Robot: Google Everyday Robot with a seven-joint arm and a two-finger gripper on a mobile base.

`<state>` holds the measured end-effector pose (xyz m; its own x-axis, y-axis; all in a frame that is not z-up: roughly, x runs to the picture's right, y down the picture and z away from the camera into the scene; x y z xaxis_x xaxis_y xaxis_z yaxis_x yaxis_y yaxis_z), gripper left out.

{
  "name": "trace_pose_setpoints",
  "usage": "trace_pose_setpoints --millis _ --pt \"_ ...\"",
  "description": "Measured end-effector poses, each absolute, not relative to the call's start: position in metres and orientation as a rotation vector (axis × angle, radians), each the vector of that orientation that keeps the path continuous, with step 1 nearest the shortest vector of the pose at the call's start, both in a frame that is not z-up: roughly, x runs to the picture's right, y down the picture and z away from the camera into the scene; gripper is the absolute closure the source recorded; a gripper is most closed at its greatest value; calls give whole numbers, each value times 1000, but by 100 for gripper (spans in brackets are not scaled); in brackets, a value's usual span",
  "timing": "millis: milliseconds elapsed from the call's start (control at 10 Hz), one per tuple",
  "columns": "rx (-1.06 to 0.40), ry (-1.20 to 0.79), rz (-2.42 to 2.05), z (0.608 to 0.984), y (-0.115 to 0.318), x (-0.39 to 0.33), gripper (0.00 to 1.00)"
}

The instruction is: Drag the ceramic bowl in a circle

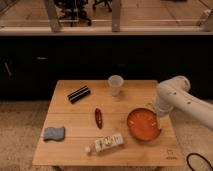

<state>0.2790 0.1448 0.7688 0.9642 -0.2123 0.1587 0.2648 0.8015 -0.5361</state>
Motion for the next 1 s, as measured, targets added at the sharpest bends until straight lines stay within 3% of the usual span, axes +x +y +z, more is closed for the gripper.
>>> trace_pose_setpoints --millis 1000 --pt "-599 -141 -348 813 161 279 20"
